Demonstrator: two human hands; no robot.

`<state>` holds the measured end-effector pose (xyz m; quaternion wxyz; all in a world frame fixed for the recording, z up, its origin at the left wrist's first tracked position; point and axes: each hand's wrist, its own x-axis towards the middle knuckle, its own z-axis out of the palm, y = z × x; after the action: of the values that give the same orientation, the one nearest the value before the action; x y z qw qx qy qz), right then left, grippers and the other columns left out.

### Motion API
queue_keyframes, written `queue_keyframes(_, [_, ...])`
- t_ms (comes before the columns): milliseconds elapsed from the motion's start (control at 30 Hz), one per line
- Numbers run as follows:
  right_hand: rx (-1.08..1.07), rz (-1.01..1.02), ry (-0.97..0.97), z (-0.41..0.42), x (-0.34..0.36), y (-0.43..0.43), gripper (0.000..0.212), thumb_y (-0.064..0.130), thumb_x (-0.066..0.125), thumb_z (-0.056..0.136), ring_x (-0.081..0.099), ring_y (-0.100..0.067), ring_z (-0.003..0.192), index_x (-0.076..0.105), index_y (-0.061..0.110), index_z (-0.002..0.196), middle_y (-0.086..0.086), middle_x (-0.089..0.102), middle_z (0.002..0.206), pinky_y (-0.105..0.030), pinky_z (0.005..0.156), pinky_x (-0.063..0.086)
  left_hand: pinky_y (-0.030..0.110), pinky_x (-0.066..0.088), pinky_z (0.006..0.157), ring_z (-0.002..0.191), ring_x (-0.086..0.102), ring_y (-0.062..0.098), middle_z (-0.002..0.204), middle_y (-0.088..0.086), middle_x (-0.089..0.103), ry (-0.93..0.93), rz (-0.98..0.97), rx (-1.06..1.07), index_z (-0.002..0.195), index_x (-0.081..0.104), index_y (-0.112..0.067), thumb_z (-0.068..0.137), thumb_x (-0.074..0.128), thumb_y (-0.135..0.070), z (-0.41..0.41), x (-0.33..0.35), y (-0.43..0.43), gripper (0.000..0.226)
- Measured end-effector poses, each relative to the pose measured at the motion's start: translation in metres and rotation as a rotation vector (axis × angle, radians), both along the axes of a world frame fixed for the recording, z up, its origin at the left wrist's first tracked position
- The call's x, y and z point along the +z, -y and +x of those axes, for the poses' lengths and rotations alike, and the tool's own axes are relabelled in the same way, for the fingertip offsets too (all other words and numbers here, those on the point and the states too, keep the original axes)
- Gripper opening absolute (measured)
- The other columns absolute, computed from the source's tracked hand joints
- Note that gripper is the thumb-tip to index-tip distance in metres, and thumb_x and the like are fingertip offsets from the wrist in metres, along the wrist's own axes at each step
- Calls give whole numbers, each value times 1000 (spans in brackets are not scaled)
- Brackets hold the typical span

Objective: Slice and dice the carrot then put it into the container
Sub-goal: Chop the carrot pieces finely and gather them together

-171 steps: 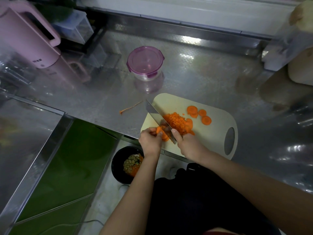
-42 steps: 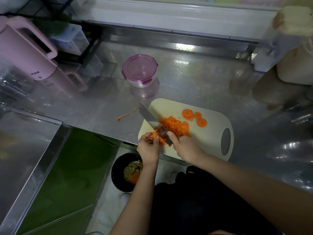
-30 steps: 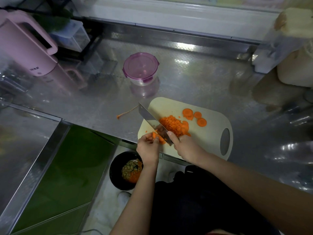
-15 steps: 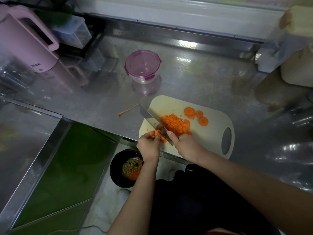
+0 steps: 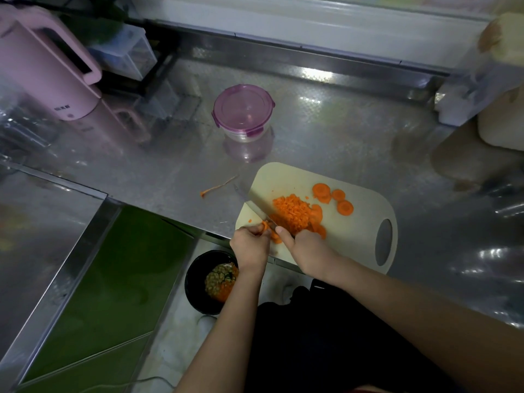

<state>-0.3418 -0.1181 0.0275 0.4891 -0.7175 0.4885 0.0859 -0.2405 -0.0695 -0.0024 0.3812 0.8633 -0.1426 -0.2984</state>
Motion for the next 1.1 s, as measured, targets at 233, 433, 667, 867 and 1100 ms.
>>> queue_keyframes(233, [-9, -64, -53, 8, -10, 4, 57, 46, 26, 101, 60, -33, 87, 59, 4, 80, -2, 42, 63, -31, 68, 37, 25, 47, 83, 94, 66, 18, 93, 8, 73, 15, 15, -39, 92, 75, -2, 81, 70, -13, 3, -3, 0, 16])
queue_keyframes(433, [-4, -128, -41, 12, -10, 2, 61, 52, 28, 98, 55, -30, 74, 41, 12, 54, -6, 45, 58, -29, 64, 35, 22, 45, 79, 95, 65, 21, 93, 12, 73, 2, 11, -25, 90, 75, -1, 81, 70, -12, 3, -1, 1, 15])
queue_keyframes(667, [21, -28, -39, 7, -3, 23, 64, 52, 25, 99, 49, -23, 56, 41, 11, 52, -5, 44, 53, -28, 59, 37, 36, 53, 84, 84, 67, 18, 78, 3, 74, -14, 3, -62, 78, 77, -11, 78, 72, -14, 4, -4, -1, 7])
queue_keyframes(867, [71, -43, 8, 5, 7, 39, 62, 50, 25, 100, 36, -10, 49, 39, 13, 53, -2, 40, 53, -16, 47, 25, 35, 50, 93, 97, 65, 14, 98, 3, 73, -45, 0, 8, 94, 76, -7, 79, 73, -17, 3, -4, -1, 18])
queue_keyframes(1100, [-1, -63, 68, -4, -4, 21, 67, 52, 28, 99, 38, -16, 44, 32, 12, 45, -2, 37, 44, -29, 55, 34, 32, 51, 90, 76, 62, 7, 80, -4, 67, -82, -82, 71, 102, 72, -6, 78, 75, -15, -1, -4, -6, 26])
